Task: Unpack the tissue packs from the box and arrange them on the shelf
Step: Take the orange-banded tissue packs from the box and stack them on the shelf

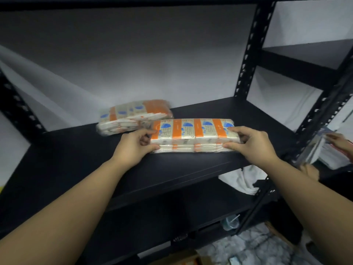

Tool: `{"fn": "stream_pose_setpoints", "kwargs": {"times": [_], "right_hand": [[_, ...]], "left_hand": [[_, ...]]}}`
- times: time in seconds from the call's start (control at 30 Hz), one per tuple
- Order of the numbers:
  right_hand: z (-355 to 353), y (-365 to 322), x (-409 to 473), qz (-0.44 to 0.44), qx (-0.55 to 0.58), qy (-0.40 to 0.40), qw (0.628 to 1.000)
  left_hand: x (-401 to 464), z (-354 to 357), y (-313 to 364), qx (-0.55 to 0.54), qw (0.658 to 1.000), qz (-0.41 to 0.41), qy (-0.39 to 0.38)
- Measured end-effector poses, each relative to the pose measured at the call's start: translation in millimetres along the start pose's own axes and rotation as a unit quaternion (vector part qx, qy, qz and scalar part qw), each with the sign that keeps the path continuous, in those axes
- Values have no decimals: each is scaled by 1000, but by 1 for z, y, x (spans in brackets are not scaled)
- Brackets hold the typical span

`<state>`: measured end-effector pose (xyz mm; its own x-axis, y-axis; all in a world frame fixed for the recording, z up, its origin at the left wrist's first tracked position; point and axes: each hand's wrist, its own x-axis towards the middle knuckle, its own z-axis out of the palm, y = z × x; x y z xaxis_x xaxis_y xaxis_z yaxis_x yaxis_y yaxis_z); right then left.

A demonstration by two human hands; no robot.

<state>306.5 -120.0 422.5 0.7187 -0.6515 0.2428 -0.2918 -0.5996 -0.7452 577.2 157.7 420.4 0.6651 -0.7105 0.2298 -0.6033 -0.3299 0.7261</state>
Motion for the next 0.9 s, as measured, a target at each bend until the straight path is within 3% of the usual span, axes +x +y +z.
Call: {"fn": "stream_pose_setpoints", "kwargs": {"times": [0.23, 0.5, 0.9], "right_hand": [[-52, 62, 29, 27, -4, 55, 998], [-66, 91, 45, 18, -78, 127, 989], [-55, 94, 36, 40, -86, 163, 982]], "left_hand": [[79, 80, 39, 17, 998, 49, -21], [154, 121, 61, 124, 989, 78, -35], [223, 146, 71, 79, 988, 96, -90]]}}
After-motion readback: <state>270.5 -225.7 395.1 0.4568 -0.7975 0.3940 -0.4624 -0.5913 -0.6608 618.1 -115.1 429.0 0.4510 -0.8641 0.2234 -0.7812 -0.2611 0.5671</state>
